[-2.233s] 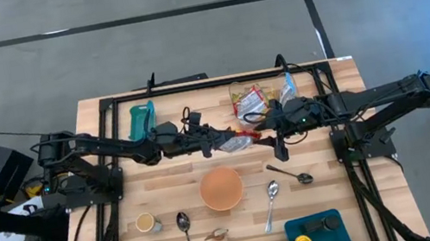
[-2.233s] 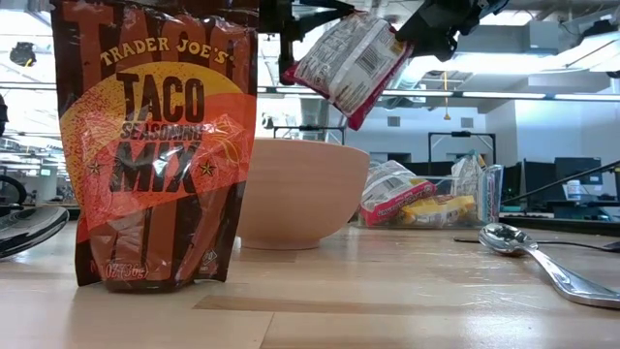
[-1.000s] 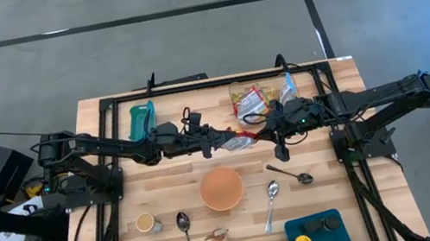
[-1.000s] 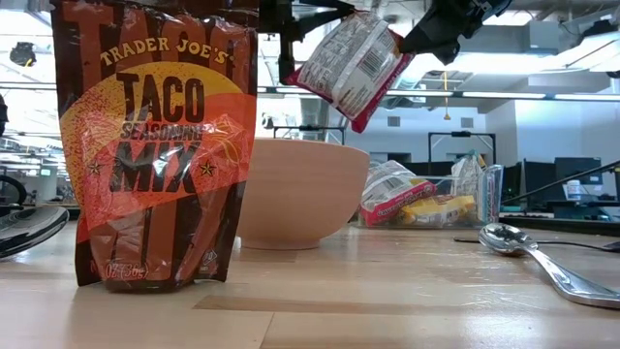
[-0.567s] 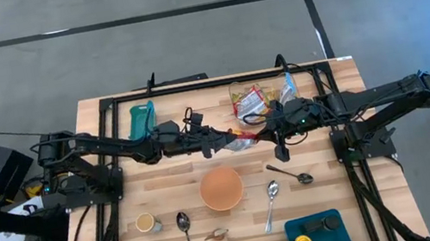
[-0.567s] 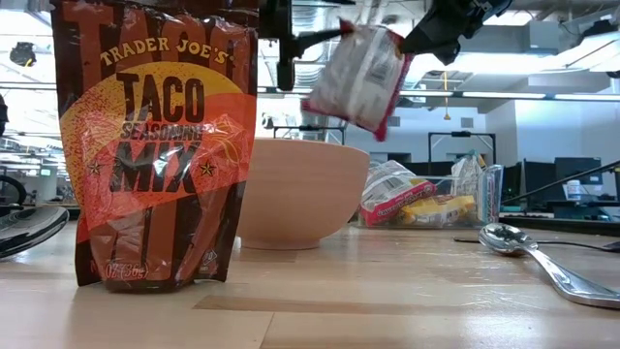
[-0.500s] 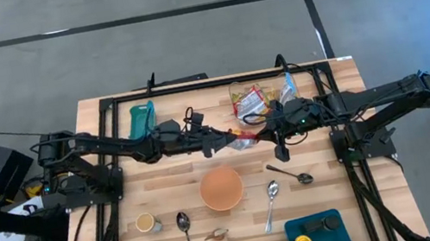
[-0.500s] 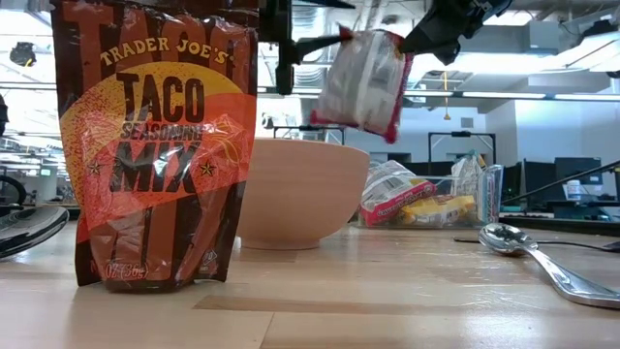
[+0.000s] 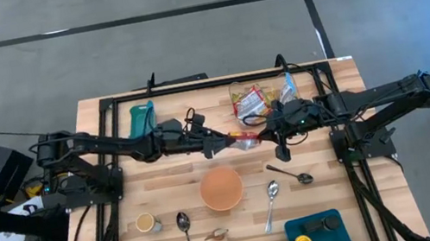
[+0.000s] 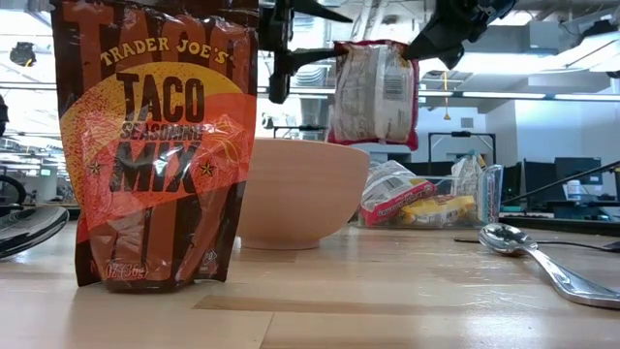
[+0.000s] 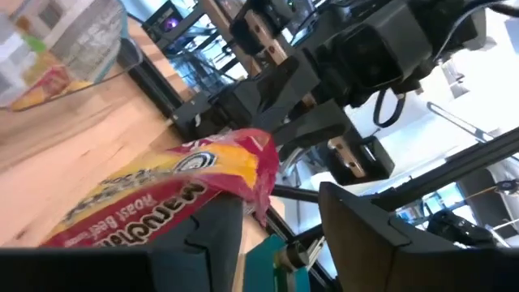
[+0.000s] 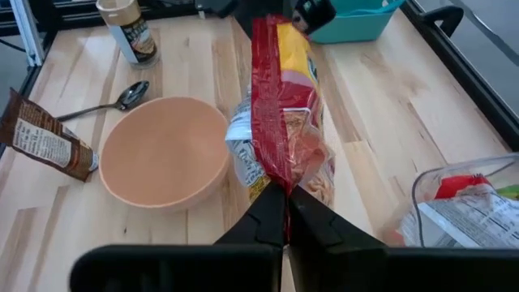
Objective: Pick & Place Food Item
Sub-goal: Put the red noodle pack into the transparent bin
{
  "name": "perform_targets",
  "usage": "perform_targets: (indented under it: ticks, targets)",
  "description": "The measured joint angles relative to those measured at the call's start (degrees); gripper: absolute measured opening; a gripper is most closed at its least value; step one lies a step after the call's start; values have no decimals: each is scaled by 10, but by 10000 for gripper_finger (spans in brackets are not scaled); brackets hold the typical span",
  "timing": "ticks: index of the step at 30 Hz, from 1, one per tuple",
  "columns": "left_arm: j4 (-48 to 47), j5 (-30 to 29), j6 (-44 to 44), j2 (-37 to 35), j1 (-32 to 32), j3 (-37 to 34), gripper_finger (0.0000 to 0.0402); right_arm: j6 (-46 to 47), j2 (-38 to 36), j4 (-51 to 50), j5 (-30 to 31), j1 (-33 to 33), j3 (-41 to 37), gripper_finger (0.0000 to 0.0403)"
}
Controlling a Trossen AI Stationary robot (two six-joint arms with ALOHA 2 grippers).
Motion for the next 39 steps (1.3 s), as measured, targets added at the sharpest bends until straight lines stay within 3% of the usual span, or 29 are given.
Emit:
perform_targets:
  ticks: [12,17,27,39]
  targets:
    - [-117,2,8,-35,12,1,142,8,0,-5,12,0,0,0]
    - [-173,2,125,-71,11,0,140,9,0,-7,12,0,0,0]
    - [-261,-6,441,-138,11,0,140,18,0,-7,12,0,0,0]
    - [-257,-11,450,-144,12,0,140,24,0,1,40,-2,0,0]
